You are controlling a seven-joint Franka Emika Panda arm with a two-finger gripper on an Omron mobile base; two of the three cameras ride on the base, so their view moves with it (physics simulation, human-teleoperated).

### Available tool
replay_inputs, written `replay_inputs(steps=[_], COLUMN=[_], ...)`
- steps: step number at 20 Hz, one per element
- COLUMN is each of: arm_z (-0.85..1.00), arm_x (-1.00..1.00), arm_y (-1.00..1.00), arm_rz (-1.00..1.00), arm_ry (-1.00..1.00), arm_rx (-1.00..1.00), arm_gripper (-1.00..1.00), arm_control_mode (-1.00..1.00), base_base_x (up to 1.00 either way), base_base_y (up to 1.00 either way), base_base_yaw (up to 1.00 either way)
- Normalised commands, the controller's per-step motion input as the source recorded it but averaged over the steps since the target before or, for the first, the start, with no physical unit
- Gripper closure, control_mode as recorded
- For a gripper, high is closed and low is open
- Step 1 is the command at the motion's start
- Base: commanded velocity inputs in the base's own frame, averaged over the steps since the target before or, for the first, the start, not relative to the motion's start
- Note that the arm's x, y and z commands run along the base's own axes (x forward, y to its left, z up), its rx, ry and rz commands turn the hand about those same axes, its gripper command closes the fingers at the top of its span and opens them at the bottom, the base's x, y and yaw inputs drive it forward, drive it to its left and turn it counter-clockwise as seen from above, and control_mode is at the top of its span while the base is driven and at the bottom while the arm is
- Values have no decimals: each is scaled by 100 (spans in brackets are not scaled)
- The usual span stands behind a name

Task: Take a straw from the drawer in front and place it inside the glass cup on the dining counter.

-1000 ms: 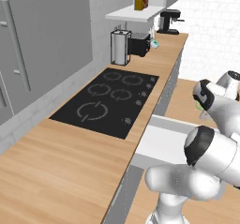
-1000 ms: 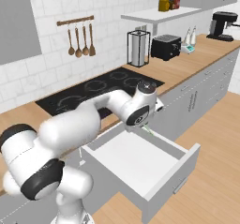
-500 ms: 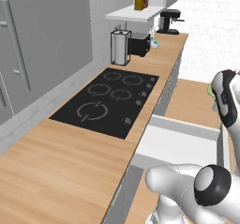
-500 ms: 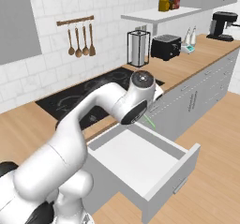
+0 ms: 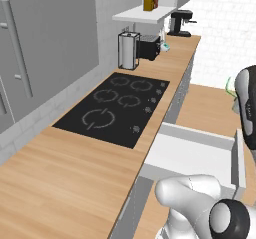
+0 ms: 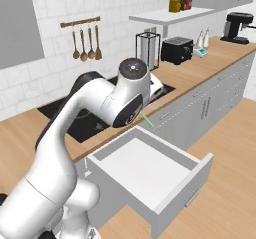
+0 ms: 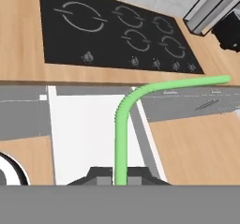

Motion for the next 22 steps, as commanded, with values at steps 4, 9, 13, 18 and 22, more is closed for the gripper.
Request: replay_inputs(steps=[4, 9, 13, 18, 22], arm_z=[1, -4, 0, 0, 0], arm_x=[-18, -20, 0, 0, 0], arm_y=[48, 45, 0, 0, 0], arm_rz=[0, 1, 0, 0, 0], arm_ry=[0, -1, 0, 0, 0], arm_rx=[-4, -7, 0, 0, 0], arm_gripper=[100, 100, 100, 100, 100], arm_control_mode=[-100, 100, 100, 100, 100], base_base_x=[0, -8, -74, -85, -65], base_base_y=[0, 5, 2, 0, 0], base_base_yaw=[0, 0, -10, -40, -54])
